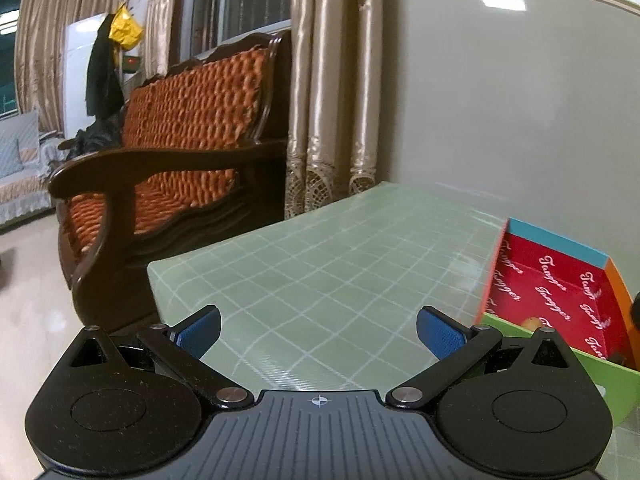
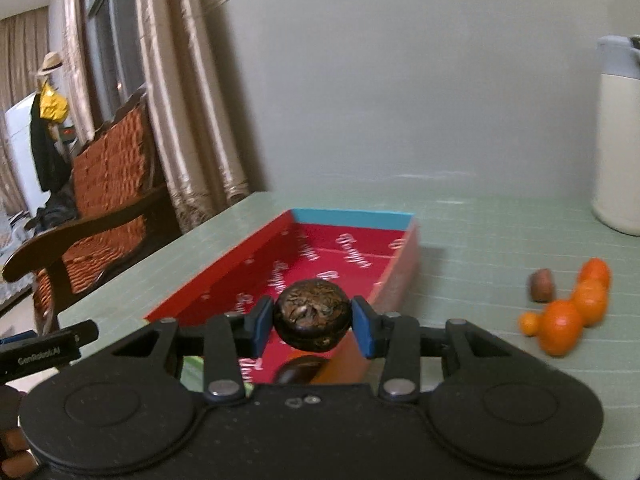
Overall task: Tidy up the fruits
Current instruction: 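Carry the dark brown nut into the box and open the right gripper, then move the left tool toward the small orange fruit by the tangerines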
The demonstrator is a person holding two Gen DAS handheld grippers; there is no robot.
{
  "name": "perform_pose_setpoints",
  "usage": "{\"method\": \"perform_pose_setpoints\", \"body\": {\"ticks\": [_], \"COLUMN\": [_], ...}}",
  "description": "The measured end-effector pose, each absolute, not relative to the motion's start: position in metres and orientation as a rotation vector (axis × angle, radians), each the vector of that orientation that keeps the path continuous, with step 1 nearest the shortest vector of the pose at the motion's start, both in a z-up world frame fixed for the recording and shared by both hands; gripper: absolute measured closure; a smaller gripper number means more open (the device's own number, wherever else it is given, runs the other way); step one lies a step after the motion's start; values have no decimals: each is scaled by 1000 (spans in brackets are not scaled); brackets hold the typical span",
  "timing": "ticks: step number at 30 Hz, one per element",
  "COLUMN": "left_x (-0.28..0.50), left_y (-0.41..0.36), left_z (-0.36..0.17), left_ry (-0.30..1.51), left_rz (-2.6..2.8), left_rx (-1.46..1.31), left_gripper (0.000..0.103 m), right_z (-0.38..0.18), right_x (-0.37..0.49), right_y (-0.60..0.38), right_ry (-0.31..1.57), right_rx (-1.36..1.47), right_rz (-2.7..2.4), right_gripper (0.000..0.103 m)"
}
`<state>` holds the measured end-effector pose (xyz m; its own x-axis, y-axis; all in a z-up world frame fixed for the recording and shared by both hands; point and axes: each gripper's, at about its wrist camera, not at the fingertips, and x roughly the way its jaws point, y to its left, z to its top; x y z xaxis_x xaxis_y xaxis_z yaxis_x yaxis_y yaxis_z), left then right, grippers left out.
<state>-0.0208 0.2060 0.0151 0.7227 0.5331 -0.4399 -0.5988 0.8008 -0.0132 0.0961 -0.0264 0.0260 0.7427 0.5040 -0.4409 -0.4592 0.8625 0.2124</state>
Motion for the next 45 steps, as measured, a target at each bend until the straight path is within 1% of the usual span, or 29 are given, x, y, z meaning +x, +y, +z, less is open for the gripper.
{"method": "perform_pose_setpoints", "body": {"ticks": [8,10,11,12,13,20,22,26,28,34,38,43,45], "left_x": [-22,-21,-21,-20,-20,-17,-17,-14,-12,-3,1,7,10], "left_y": [209,207,207,206,205,201,198,188,181,146,117,76,61], "left_z": [14,14,14,14,14,15,15,16,17,19,22,24,24], "left_ry": [433,433,434,434,435,437,439,438,432,403,370,332,321], "left_rz": [626,623,622,620,620,617,611,594,582,513,446,345,302], "left_rx": [-168,-164,-162,-160,-159,-156,-153,-140,-125,-43,16,84,105], "left_gripper": [0,0,0,0,0,0,0,0,0,0,0,0,0], "right_z": [17,15,15,16,16,20,20,22,23,23,17,8,7], "right_x": [96,96,95,94,92,88,88,86,86,87,92,89,88], "right_y": [2,5,6,5,4,-8,-14,-31,-43,-92,-132,-177,-191], "right_ry": [545,556,556,549,537,509,501,477,466,397,364,353,356], "right_rx": [56,50,51,53,52,66,71,66,61,47,89,147,163], "right_rz": [569,580,586,587,583,564,551,516,493,355,213,24,-31], "right_gripper": [62,57,53,42,37,36,30,27,24,18,16,11,10]}}
